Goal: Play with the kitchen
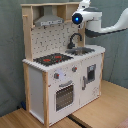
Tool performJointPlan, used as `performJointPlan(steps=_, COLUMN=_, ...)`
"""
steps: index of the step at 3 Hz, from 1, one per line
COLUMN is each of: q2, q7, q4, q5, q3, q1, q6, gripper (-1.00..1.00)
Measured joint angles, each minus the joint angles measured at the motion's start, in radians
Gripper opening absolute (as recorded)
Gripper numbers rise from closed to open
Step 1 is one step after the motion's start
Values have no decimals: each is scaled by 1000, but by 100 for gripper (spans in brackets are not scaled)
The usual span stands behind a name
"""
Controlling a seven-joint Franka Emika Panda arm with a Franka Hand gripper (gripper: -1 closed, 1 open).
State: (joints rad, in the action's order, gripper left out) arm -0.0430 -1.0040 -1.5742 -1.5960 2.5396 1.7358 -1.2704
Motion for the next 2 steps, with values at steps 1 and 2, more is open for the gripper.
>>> performJointPlan(steps=1, q2=67, q7=-6, q4=-68, q5=-22, q3=35, q1=-2, q6=40, gripper=-100)
performJointPlan(steps=2, q2=128, q7=-9, q4=-131, q5=-43, q3=69, q1=-2, q6=72, gripper=-100)
